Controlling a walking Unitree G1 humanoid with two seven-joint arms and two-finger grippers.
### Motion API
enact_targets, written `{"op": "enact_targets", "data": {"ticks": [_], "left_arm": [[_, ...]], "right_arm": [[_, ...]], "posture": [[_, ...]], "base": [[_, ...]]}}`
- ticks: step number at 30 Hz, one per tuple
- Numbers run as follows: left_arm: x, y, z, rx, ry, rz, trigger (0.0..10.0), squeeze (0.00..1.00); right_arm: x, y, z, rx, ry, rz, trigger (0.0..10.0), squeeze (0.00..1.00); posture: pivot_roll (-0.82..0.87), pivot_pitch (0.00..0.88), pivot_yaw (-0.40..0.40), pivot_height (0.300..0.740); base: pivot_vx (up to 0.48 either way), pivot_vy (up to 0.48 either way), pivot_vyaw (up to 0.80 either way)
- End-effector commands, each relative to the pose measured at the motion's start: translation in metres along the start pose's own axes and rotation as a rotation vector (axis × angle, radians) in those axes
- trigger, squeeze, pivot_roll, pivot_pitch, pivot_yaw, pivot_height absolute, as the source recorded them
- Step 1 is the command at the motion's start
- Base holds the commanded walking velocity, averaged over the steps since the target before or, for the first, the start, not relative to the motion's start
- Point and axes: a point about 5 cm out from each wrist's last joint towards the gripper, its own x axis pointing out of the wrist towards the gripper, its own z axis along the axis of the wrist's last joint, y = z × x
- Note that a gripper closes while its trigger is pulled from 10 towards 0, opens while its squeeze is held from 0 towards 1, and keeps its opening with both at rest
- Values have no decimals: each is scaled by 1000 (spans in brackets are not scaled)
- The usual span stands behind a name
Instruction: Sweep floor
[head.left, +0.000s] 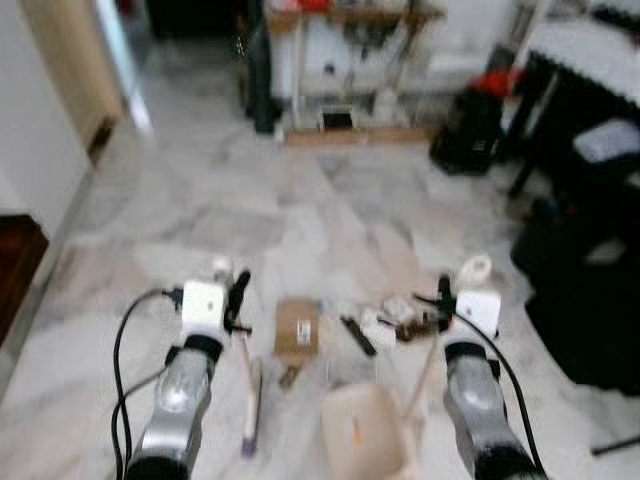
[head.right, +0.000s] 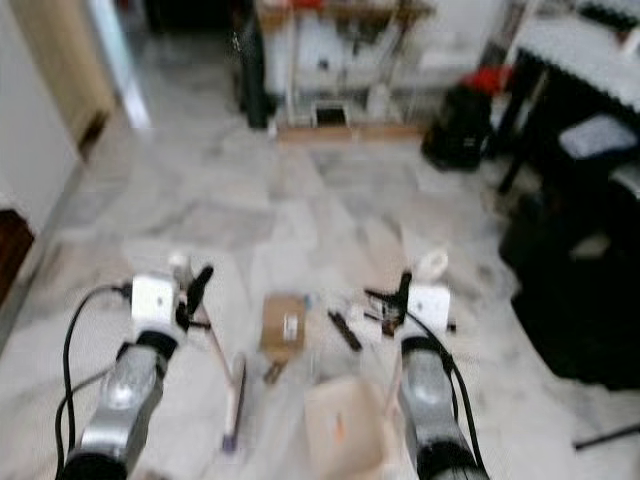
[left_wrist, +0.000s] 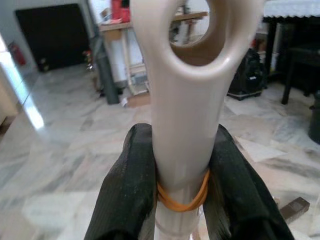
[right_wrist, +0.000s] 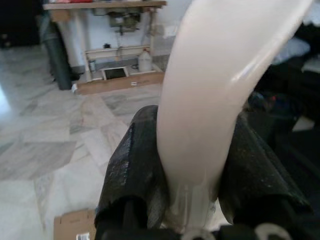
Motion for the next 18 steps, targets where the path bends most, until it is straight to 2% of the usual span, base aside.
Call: {"op": "enact_targets", "data": {"ticks": [1, 18], "left_arm": [[3, -3, 6, -3, -31, -4, 10000, 0], [4, 1, 11, 5, -51, 21, 10000, 0]], "right_arm": [[4, -9, 6, -14, -30, -19, 10000, 0], [3, -8, 8, -15, -49, -17, 10000, 0]], "posture": [[63, 0, 11, 740], [64, 0, 10, 740]], "base": [[405, 0, 0], [407, 0, 0]]}}
